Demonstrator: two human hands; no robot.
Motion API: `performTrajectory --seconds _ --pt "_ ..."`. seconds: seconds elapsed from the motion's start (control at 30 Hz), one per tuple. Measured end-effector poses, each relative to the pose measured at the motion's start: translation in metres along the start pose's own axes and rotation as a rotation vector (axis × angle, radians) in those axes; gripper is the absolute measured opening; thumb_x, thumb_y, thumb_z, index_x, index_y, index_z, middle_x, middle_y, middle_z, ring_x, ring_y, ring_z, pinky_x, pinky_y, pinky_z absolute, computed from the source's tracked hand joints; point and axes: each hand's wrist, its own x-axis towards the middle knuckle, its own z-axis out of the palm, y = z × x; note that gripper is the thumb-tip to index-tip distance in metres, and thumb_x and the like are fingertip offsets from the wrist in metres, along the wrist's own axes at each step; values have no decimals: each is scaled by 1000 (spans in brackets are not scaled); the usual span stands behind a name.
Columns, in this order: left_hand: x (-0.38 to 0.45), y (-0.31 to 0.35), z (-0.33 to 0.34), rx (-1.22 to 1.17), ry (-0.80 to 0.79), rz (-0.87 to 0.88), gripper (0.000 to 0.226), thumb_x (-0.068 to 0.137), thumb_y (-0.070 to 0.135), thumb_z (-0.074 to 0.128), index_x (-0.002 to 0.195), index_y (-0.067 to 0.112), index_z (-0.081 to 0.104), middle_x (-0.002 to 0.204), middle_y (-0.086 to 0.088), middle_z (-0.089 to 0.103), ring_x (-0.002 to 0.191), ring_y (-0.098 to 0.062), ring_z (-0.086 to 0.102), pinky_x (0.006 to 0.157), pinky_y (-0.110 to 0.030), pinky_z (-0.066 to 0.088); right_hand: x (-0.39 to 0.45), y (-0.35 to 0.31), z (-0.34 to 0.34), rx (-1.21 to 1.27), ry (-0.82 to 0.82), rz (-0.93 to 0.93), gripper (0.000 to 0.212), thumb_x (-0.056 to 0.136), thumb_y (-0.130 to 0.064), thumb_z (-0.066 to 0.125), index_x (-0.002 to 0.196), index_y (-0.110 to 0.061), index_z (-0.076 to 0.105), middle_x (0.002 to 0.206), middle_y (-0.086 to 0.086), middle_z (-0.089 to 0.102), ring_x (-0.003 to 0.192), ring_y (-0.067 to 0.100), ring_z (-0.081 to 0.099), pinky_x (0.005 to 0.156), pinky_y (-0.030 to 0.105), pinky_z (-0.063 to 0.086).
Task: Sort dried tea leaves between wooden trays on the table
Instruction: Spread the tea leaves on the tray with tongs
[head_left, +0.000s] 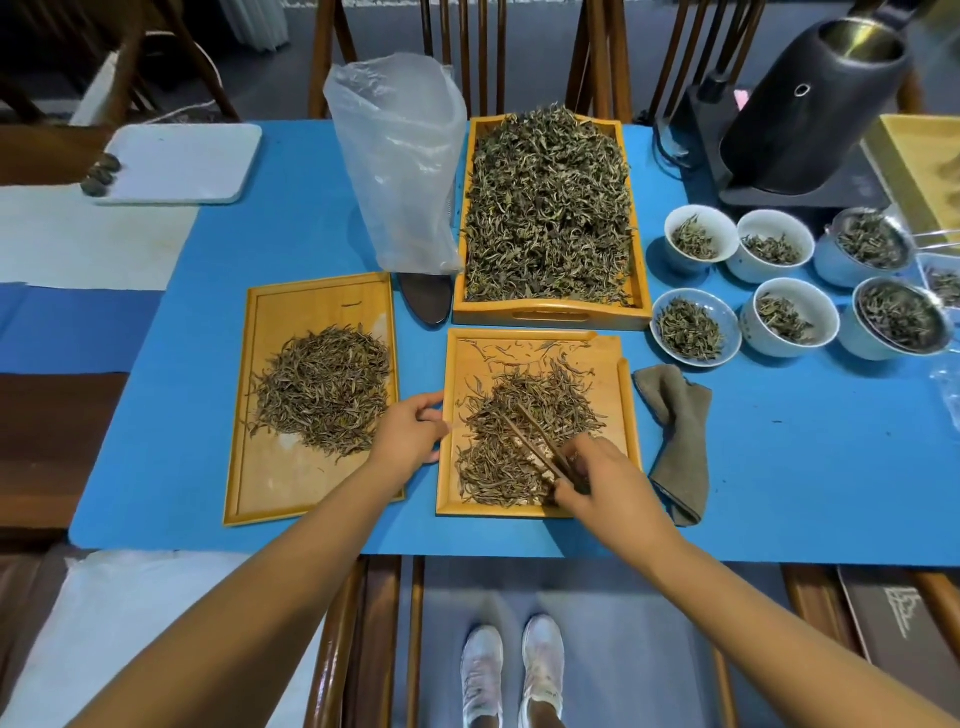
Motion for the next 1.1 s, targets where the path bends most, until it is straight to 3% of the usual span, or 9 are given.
performTrajectory --seconds 0.13,0.33,0.43,0.73,1.1 --pt "0 0 0 11 -3 12 48 89 -4 55 133 13 50 76 0 49 75 -5 54 64 -24 54 11 -2 0 -25 -27 12 20 85 -19 57 102 -10 50 93 7 51 83 23 49 68 33 40" --pt "0 0 0 5 2 4 48 88 -4 56 133 13 51 71 2 47 73 -13 50 60 -22 53 32 -13 3 -54 -32 2 27 87 -19 57 111 -11 49 104 10 53 88 23 50 70 26 36" --pt "0 0 1 12 8 4 47 88 -3 57 132 14 51 70 3 47 69 -8 50 59 -21 53 43 -17 1 -54 -13 10 28 86 -18 58 112 -9 50 106 12 54 91 24 51 71 26 34" --pt "0 0 2 -5 13 -21 47 88 -3 56 132 15 51 70 4 48 76 -15 47 57 -22 52 29 -7 -22 3 47 37 24 84 -21 60 105 -12 53 89 0 48 76 17 46 62 27 31" --pt "1 0 2 -11 13 -31 47 88 -5 55 131 15 52 70 3 49 70 -15 44 62 -28 52 28 7 -15 -84 -28 61 20 85 -19 59 99 -9 50 87 3 45 75 19 43 62 28 29"
